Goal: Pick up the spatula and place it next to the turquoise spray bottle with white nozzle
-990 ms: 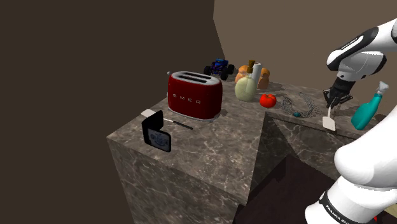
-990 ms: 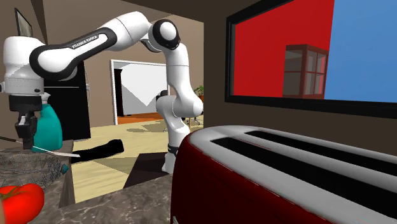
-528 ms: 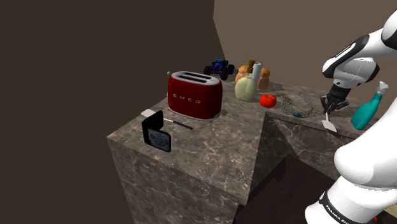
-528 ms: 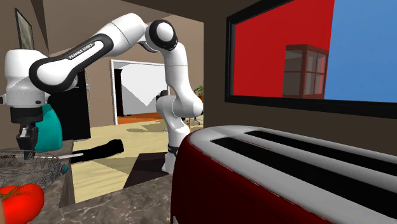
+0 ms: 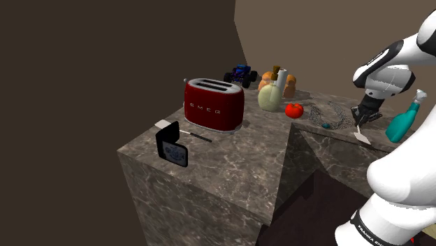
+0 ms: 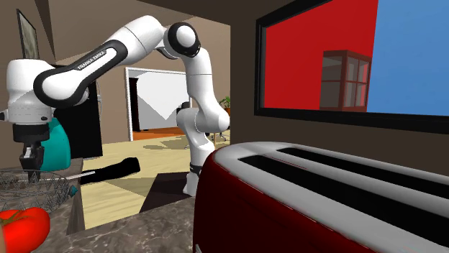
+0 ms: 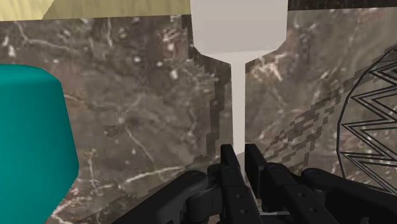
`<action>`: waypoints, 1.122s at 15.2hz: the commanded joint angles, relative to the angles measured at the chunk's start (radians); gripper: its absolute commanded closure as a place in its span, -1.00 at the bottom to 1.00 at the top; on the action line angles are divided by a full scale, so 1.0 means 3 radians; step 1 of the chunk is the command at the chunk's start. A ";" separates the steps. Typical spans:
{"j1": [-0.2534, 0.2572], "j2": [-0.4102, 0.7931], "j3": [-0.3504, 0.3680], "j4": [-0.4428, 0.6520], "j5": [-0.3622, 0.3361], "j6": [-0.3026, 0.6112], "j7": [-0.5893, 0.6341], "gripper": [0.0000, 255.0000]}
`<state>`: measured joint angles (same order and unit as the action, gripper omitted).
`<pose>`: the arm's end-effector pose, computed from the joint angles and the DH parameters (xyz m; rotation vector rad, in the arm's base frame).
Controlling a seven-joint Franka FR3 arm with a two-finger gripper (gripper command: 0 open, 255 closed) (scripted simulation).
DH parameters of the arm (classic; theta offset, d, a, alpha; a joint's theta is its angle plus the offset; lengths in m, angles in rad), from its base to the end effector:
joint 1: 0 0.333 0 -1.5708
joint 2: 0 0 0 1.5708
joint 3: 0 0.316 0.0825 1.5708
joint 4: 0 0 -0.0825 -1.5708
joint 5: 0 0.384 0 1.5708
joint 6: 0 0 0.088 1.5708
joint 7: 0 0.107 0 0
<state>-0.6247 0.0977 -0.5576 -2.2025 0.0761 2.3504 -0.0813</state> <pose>0.2102 -0.5053 0.3506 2.6064 -1.6870 0.0869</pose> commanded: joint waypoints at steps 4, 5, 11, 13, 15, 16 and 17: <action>0.0000 0.0000 0.0000 0.0000 0.0000 0.0000 0.0000 -1.00; 0.0000 0.0000 0.0000 0.0000 0.0000 0.0000 0.0000 -1.00; 0.0032 -0.0296 -0.0017 0.0147 -0.0223 -0.0394 0.0157 -1.00; 0.0030 -0.0296 -0.0015 0.0147 -0.0223 -0.0394 0.0157 -1.00; 0.0030 -0.0296 -0.0015 0.0147 -0.0224 -0.0394 0.0157 -1.00; 0.0030 -0.0296 -0.0015 0.0147 -0.0223 -0.0394 0.0157 -1.00; 0.0030 -0.0296 -0.0015 0.0147 -0.0223 -0.0394 0.0157 -1.00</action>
<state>-0.6159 0.0090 -0.5620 -2.1589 0.0092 2.2329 -0.0342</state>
